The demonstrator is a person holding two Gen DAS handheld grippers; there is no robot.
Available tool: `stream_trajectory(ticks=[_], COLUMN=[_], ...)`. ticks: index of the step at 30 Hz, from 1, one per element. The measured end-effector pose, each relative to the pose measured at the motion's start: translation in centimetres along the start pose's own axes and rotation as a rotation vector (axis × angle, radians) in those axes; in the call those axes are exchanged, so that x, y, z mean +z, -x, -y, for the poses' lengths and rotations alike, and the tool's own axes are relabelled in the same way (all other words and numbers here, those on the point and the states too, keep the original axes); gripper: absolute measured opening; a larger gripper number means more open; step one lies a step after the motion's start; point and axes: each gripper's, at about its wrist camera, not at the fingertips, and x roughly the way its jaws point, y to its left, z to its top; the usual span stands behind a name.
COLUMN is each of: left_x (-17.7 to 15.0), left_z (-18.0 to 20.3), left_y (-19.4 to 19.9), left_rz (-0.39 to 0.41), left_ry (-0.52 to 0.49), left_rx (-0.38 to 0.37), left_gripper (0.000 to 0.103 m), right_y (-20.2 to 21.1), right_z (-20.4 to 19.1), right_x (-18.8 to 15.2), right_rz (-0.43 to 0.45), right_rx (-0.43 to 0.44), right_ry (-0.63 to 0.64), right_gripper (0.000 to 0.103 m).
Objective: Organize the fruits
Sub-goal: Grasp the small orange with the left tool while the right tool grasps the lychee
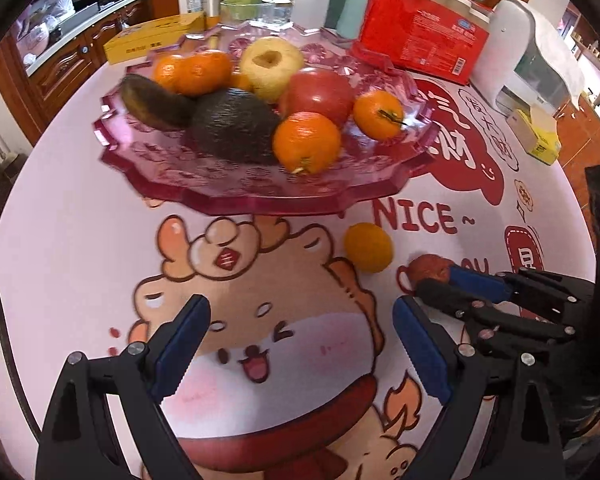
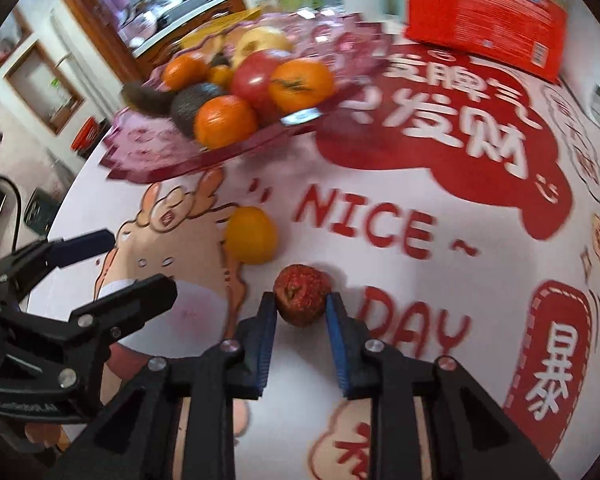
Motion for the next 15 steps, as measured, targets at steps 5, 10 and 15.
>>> stream_trajectory(ticks=[5,10,15], left_x=[0.3,0.9,1.1], left_z=[1.7,3.5,4.6], left_y=[-1.2,-2.9,-4.4], left_rz=[0.017,0.024,0.019], left_ry=[0.007,0.042,0.059], left_rx=[0.009,0.015,0.025], left_gripper=[0.092,0.078,0.058], right_y=[1.3,1.9,2.2], right_z=[3.1,5.3,6.6], right_x=[-0.5,-1.1,-1.8], right_rz=[0.025,0.036,0.036], right_rx=[-0.025,-0.042,-0.041], right_ry=[-0.087,-0.139,-0.151], right_gripper=[0.025,0.025,0.025])
